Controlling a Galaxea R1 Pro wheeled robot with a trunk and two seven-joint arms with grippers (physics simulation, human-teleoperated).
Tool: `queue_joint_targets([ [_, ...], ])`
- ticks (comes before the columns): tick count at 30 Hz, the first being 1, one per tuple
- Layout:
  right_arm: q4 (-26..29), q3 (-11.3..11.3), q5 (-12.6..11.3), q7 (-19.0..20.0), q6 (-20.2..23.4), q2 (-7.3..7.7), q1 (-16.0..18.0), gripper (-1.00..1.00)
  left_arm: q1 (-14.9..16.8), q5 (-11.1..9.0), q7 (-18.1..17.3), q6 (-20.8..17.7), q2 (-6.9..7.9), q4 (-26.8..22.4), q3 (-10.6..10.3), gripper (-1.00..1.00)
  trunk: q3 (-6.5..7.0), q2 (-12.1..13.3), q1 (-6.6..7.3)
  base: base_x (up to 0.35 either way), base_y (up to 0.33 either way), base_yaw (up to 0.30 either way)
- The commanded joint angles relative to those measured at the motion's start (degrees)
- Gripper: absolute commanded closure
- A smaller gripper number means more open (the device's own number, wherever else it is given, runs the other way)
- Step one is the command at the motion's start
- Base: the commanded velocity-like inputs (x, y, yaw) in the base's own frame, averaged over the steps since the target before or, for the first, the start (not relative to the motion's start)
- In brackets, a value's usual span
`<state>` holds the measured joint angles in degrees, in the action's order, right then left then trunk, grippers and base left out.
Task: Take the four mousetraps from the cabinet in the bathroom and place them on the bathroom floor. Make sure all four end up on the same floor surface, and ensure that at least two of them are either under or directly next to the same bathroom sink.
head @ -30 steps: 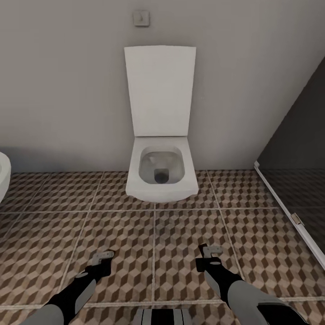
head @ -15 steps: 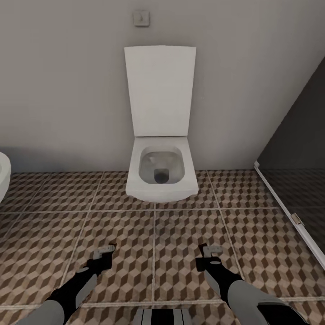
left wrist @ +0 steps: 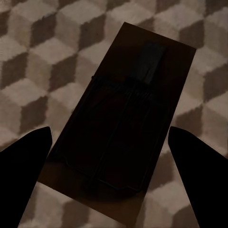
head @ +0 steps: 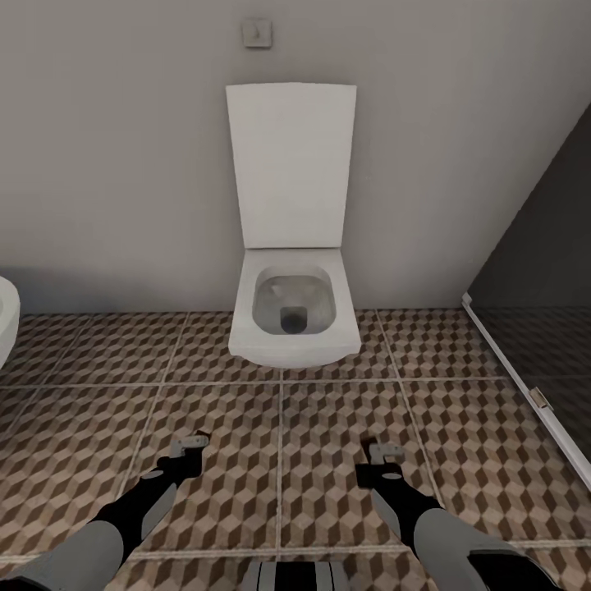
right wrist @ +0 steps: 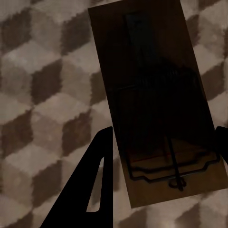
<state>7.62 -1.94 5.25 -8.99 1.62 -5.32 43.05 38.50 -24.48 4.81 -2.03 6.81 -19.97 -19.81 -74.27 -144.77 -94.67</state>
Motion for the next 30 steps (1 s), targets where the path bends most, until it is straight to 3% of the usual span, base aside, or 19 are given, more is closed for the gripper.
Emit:
queue_joint_targets([
  [1, 0.08, -0.23, 0.43, -0.16, 0.09, -0.01, 0.05, 1.0, 0.02, -0.26, 0.44, -0.2, 0.06, -0.09, -0.49, 1.0, -0.04, -0.02, 0.01, 0.0, 0.0, 0.0],
  [18, 0.24, -0.26, 0.33, -0.2, -0.24, 0.04, 3.2, 1.0, 0.08, 0.65, 0.46, 0.18, -0.04, 0.09, -0.41, 1.0, -0.04, -0.02, 0.01, 0.0, 0.0, 0.0],
  [24, 0.28, -0.26, 0.48, -0.16, 0.38, 0.07, 3.28, 1.0, 0.08, 0.31, 0.51, 4.87, -0.04, 0.11, -0.07, 1.0, -0.04, -0.02, 0.01, 0.0, 0.0, 0.0],
  [30, 0.36, 0.0, 1.08, -0.16, -0.03, -0.02, 3.31, 1.0, 0.08, 0.13, 0.54, 6.0, -0.04, 0.75, -0.17, 1.0, -0.04, -0.02, 0.01, 0.0, 0.0, 0.0],
])
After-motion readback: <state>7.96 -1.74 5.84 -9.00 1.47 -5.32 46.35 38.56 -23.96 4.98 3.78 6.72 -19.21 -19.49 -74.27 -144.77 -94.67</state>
